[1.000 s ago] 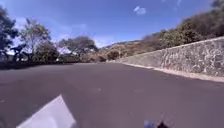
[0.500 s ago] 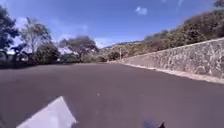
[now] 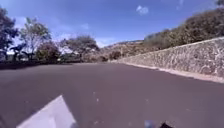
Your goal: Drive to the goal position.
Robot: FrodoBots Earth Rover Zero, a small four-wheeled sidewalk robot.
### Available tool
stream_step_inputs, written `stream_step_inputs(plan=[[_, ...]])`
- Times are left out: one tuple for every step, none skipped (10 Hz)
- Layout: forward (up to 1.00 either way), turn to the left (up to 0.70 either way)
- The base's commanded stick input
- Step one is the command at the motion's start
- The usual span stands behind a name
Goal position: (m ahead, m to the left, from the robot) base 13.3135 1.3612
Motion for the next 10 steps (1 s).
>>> stream_step_inputs(plan=[[0.5, -0.27], [0.5, -0.1], [0.5, 0.0], [0.5, 0.0], [0.5, -0.07], [0.5, -0.35], [0.5, -0.39], [0.5, -0.15], [0.5, 0.0], [0.5, 0.0]])
